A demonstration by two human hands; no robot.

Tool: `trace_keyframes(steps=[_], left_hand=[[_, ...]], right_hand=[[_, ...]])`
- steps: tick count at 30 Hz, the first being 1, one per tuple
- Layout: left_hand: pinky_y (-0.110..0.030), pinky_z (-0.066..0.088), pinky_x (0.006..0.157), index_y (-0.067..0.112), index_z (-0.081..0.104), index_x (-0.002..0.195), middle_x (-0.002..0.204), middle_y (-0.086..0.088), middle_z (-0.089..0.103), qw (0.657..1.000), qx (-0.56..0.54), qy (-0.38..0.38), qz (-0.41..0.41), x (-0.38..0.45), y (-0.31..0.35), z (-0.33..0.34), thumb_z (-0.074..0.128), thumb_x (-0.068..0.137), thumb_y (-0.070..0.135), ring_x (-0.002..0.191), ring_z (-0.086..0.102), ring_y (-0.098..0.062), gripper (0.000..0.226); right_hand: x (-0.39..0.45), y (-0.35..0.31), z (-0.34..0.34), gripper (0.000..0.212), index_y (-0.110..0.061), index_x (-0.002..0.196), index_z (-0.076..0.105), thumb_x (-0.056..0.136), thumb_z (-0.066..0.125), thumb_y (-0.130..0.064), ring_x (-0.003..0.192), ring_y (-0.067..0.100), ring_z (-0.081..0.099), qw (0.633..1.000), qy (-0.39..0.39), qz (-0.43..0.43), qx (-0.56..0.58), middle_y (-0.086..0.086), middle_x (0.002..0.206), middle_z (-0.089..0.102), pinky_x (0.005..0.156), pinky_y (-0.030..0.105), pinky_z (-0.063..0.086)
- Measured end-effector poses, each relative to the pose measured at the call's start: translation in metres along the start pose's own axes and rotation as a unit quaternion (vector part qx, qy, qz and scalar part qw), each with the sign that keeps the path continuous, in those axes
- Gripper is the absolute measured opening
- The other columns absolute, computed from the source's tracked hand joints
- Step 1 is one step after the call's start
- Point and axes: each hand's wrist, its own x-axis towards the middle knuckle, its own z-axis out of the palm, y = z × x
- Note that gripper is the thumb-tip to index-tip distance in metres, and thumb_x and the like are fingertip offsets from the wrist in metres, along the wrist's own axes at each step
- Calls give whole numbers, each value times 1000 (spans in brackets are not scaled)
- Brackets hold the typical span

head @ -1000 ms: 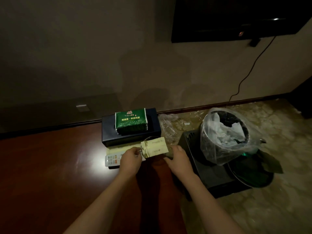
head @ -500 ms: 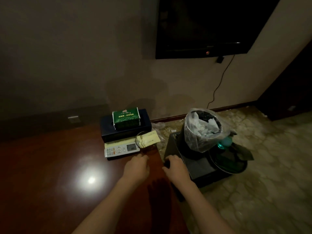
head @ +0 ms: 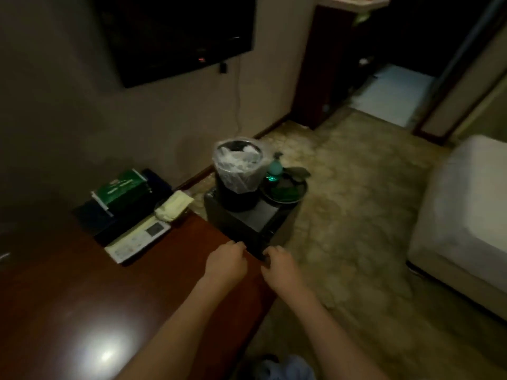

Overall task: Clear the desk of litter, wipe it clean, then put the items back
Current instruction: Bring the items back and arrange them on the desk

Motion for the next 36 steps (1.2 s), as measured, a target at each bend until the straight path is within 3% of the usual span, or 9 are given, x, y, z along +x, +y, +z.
trace_keyframes(steps=[4,8,17,21,25,33,36], left_hand=[[-33,50,85,16,56,122,120,-4,56,992,13,-64,111,-11,66,29,45,95,22,104,57,-20,30],[-31,48,83,17,60,118,116,-6,61,965,47,-118,228,-32,148,60,47,94,25,104,59,-23,28],[-30,45,87,8,60,117,116,-13,63,858,50,-256,443,-191,326,172,47,93,17,104,59,-26,29],[-33,47,96,14,53,130,125,-7,58,806,84,-285,512,-288,357,215,48,95,21,112,56,-23,36],[-29,46,93,21,50,134,128,-1,56,754,133,-280,580,-364,375,250,45,96,25,115,55,-19,38],[-33,44,78,11,57,118,117,-8,59,624,184,-337,681,-477,409,285,42,97,22,105,57,-26,28],[-36,45,75,5,58,113,113,-13,61,581,196,-350,708,-505,418,296,42,97,20,100,58,-28,27]], right_hand=[[-55,59,-27,36,-9,128,51,94,51,-20,119,24,48,992,61,111,24,11,129,51,94,26,36],[-132,120,-49,41,-11,132,49,93,54,-21,124,23,46,963,123,229,62,9,134,50,100,28,34],[-394,216,-44,37,-13,131,49,96,49,-23,119,24,47,842,262,465,79,7,129,53,96,31,39],[-502,234,-22,37,-10,129,51,94,53,-22,119,26,47,784,292,536,111,9,127,53,95,33,41],[-585,240,-1,30,-6,118,56,91,53,-19,111,29,51,730,320,587,141,12,118,56,81,31,40],[-689,222,45,34,-12,127,52,93,52,-16,117,25,48,598,351,699,174,8,128,51,89,32,43],[-706,212,58,33,-11,122,56,89,56,-16,110,25,54,541,375,727,195,10,124,56,86,32,48]])
